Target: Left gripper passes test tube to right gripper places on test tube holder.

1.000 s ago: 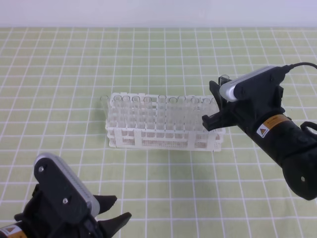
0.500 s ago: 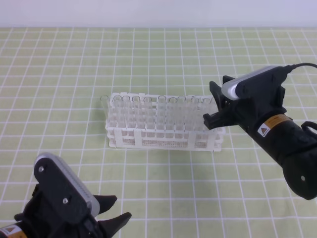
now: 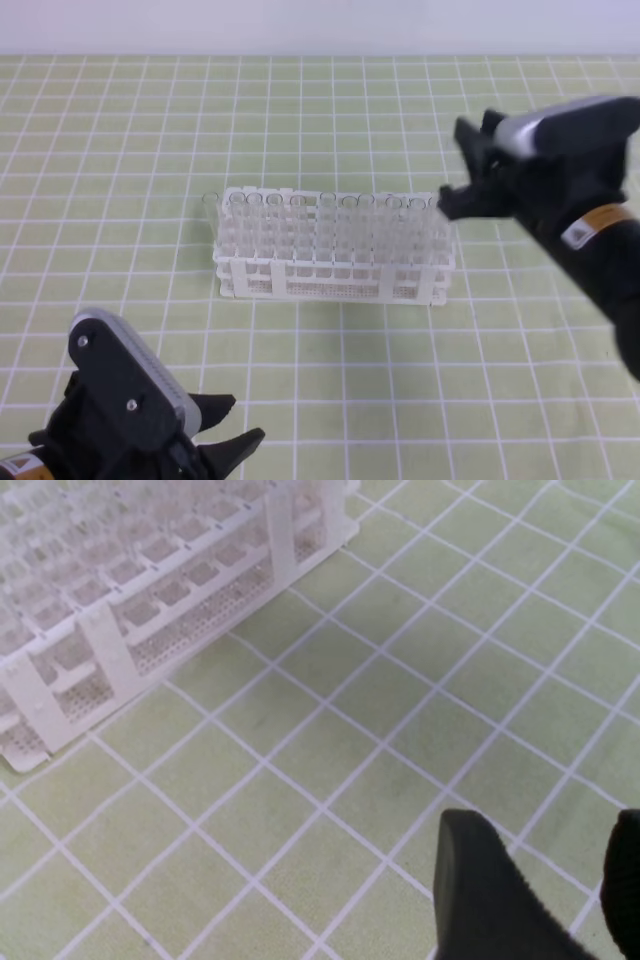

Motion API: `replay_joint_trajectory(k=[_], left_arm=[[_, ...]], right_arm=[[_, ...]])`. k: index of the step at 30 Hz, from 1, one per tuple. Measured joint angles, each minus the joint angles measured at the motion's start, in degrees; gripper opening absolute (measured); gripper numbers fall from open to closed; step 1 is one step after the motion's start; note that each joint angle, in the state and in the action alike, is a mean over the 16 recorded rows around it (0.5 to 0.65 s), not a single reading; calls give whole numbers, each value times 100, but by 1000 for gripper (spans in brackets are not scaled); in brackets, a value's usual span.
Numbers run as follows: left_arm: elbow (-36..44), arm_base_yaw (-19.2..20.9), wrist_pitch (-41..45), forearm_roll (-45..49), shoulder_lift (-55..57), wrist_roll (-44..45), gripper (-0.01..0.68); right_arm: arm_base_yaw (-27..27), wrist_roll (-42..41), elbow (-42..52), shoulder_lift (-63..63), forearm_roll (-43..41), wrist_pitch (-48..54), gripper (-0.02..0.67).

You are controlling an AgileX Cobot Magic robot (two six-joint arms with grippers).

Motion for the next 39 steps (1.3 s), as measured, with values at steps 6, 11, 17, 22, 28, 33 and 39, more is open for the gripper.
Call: replay_joint_trajectory(k=[6, 11, 17, 22, 28, 33, 39], left_arm=[[0, 0, 1, 2, 2, 1, 250], [1, 0, 0, 4, 2, 1, 250], [1, 0, -2, 5, 2, 2, 250], [1, 0, 0, 4, 2, 1, 250], [-1, 0, 6, -4, -2, -1, 250], [-1, 0, 9, -7, -2, -2, 250], [-2, 0, 12, -11, -4, -3, 250]], right_arm=[[0, 0, 0, -915, -320, 686, 74], [0, 0, 0, -1851, -839, 1639, 10], [0, 0, 22, -3012, -1502, 3132, -13], [0, 2, 102, -3929, -1853, 4379, -15], [-9, 28, 212, -4778, -2143, 5536, -15], [-245, 112, 314, -5320, -2265, 6009, -15], [-973, 211, 600, -5817, -2135, 5966, -15]])
